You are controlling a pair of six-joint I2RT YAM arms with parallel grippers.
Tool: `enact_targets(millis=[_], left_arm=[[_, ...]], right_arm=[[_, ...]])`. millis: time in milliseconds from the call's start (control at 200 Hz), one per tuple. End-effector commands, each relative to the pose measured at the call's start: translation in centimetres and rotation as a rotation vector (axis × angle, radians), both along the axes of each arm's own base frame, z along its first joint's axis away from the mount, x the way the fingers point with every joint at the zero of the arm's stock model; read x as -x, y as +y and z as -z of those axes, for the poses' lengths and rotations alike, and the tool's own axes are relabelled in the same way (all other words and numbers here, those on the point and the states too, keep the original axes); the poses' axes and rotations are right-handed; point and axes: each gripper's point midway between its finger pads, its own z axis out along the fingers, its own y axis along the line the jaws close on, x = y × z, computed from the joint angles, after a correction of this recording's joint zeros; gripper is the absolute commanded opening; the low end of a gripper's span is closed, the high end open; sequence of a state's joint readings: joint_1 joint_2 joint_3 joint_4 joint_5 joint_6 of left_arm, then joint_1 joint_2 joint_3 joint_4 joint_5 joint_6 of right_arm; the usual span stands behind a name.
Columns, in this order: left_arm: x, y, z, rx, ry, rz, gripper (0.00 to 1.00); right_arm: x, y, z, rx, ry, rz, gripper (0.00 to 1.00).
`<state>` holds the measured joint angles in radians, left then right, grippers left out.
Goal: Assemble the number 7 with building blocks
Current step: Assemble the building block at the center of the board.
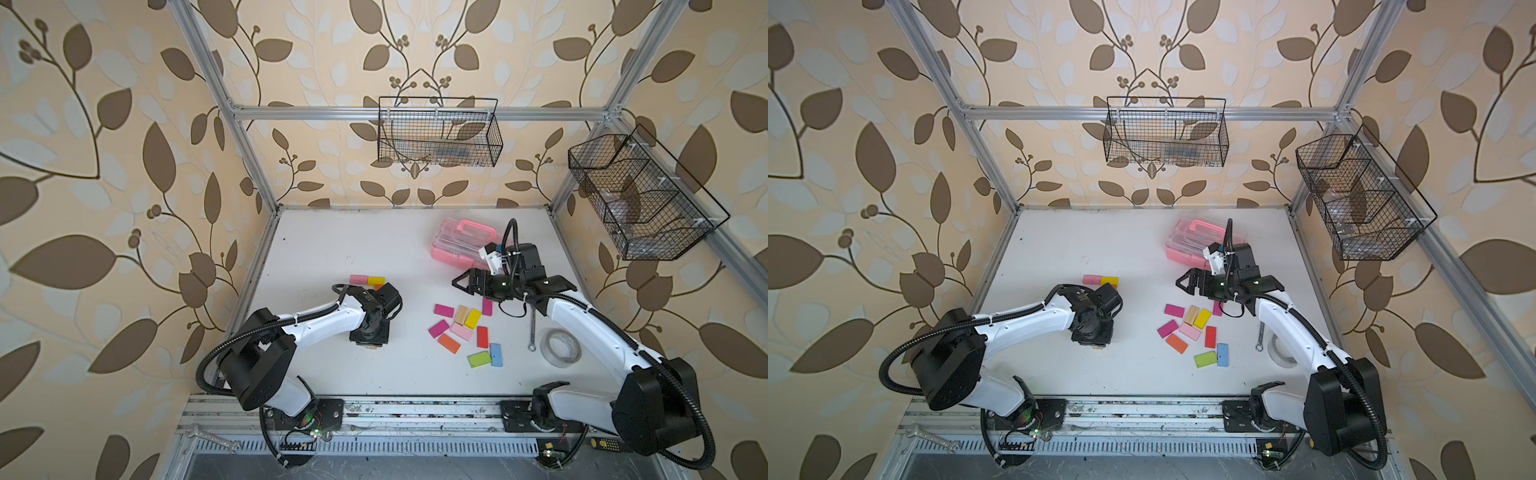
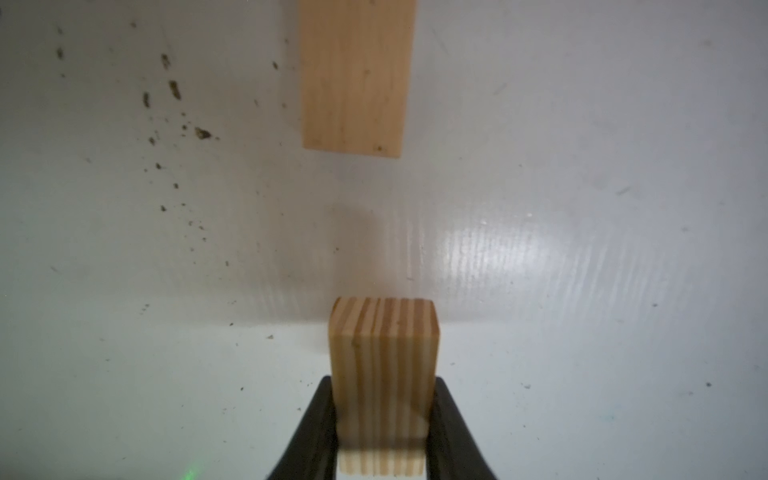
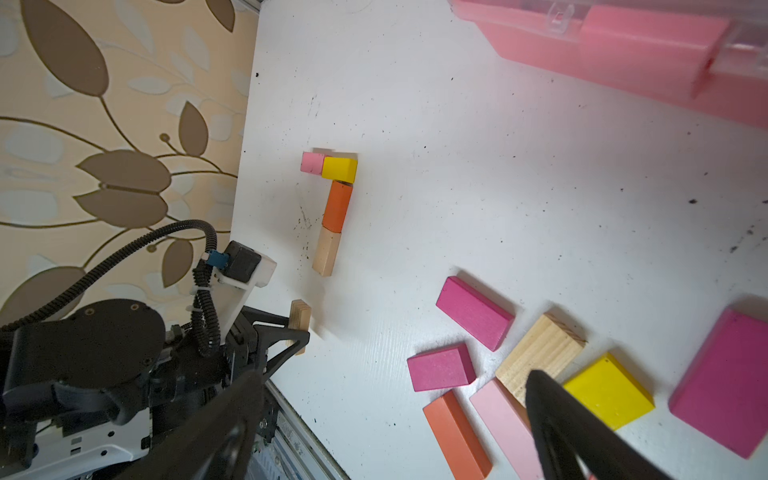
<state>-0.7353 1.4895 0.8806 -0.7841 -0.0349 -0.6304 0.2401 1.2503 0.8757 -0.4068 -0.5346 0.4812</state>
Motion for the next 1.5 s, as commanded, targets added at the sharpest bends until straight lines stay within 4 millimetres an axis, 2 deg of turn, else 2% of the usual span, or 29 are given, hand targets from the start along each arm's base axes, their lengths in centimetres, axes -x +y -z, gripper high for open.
enact_targets(millis=[0,185,825,1105,1495], left_arm=[[-0.1,1.0,-0.6,-0.02,-0.003,0.011,0.21],[-0.7,1.7,0.0,-0.02,0.02,0.027,0.22],[-2.4,0.2,2.6,-0.018,0.077,0.114,0.23],[-3.2,1.0,3.3,-0.052,0.094,0.08,0.22],[-2.7,1.4,3.7,-0.049,0.115,0.068,0.22]], right_arm=[[0.2,-0.2,0.1,0.012,-0.014,-0.007,0.99],[0.2,-0.3,0.1,0.013,-0.014,-0.003,0.99],[0.1,-1.0,0.6,0.03,-0.006,0.017,0.99],[-0.1,-1.1,0.9,0.034,0.0,0.021,0.99],[-0.2,-1.1,1.3,0.034,0.008,0.023,0.99]])
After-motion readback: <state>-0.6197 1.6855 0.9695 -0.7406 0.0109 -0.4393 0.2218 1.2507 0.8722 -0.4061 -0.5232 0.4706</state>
